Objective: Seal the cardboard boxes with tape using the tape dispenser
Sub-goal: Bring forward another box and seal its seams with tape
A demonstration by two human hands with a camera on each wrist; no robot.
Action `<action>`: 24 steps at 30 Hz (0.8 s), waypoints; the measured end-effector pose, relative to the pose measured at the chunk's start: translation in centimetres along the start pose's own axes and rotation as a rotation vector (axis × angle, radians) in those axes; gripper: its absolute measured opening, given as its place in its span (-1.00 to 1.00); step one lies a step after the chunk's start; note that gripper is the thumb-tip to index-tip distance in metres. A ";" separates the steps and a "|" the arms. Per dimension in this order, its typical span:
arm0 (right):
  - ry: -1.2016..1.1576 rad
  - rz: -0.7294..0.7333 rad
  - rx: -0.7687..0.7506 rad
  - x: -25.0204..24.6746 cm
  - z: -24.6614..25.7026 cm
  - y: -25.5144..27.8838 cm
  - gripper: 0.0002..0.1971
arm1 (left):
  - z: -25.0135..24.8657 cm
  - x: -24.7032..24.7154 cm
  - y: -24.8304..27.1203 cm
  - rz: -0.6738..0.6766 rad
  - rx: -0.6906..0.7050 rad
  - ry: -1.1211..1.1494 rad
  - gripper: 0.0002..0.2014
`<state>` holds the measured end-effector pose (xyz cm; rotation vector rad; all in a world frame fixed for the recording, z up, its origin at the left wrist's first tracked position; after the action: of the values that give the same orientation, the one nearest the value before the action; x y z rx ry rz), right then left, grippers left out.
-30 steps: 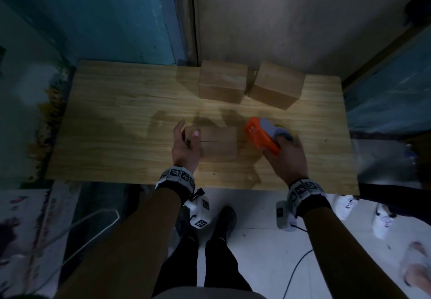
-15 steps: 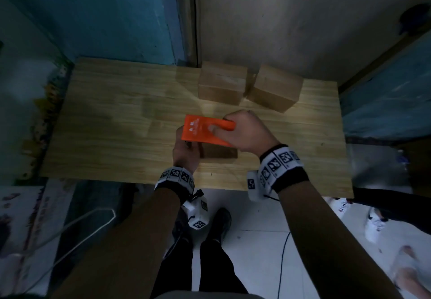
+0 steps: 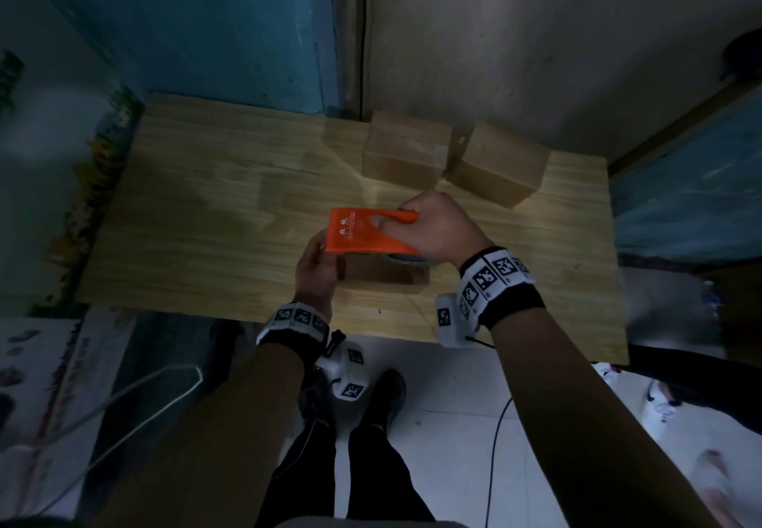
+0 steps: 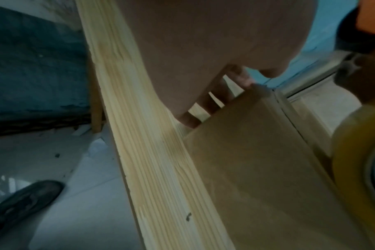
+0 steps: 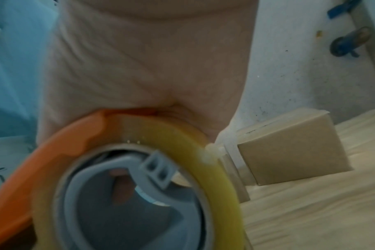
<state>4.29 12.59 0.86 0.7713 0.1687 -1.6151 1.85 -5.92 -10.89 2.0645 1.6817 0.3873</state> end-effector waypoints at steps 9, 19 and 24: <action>0.079 0.036 -0.018 0.7 1.0 -0.4 -0.35 | -0.1 -0.5 0.9 0.018 -0.195 0.119 -0.54; 0.142 0.033 -0.020 1.0 1.3 -0.6 -0.34 | -1.6 -0.5 0.9 0.061 -0.210 0.115 -0.69; 0.104 0.030 -0.025 0.9 1.0 -0.5 -0.38 | -1.2 -0.8 0.9 0.154 -0.254 0.081 -0.67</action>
<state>3.43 11.40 0.98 0.8349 0.2505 -1.5427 1.84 -6.64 -9.32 2.0160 1.4368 0.7049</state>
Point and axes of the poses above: each hand's wrist, its own y-axis away from the middle knuckle, its own x-axis out of the palm, z = x × y, the point moved 9 cm from there along -y, towards the middle knuckle, and after that the axes turned 8 degrees about -y, right-handed, at the moved point
